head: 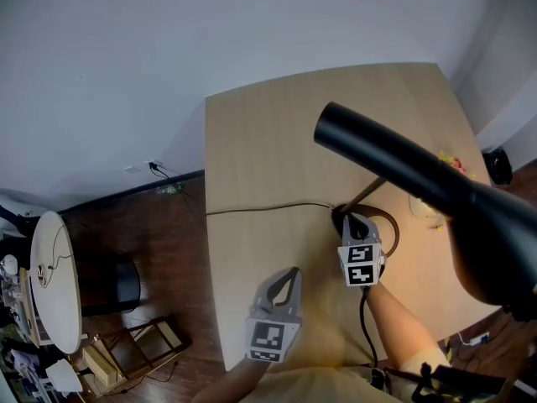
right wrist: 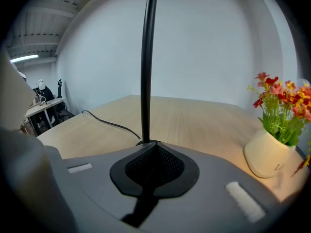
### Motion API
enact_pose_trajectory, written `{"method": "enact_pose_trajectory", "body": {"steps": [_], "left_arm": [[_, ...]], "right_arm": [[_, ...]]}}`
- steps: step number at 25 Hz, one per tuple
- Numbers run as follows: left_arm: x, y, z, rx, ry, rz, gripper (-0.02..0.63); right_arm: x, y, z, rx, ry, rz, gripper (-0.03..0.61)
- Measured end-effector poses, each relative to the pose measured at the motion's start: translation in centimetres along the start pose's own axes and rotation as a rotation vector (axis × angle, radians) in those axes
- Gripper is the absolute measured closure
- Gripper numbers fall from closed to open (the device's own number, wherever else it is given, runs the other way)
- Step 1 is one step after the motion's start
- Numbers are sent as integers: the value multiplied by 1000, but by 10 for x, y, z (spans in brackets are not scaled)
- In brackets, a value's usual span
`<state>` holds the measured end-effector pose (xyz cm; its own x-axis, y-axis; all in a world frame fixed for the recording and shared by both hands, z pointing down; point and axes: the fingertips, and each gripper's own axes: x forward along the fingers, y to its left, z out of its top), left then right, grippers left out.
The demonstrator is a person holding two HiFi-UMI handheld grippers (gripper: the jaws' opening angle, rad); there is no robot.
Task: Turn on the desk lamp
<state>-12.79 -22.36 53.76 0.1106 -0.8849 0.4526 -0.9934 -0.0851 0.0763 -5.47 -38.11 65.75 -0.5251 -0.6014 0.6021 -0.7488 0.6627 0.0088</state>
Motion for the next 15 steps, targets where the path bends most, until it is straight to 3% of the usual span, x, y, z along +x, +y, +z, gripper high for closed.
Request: {"method": "enact_pose_trajectory", "body": {"steps": [5,15], "left_arm": [[-4,-5,10,-9,-37,-15,615],[-37,-22,15,-35,-105,-67,615]], "right_arm": [[-24,-6,14,62,-84,-13,580],[-135,7,53,94,-259,-54,580]]}}
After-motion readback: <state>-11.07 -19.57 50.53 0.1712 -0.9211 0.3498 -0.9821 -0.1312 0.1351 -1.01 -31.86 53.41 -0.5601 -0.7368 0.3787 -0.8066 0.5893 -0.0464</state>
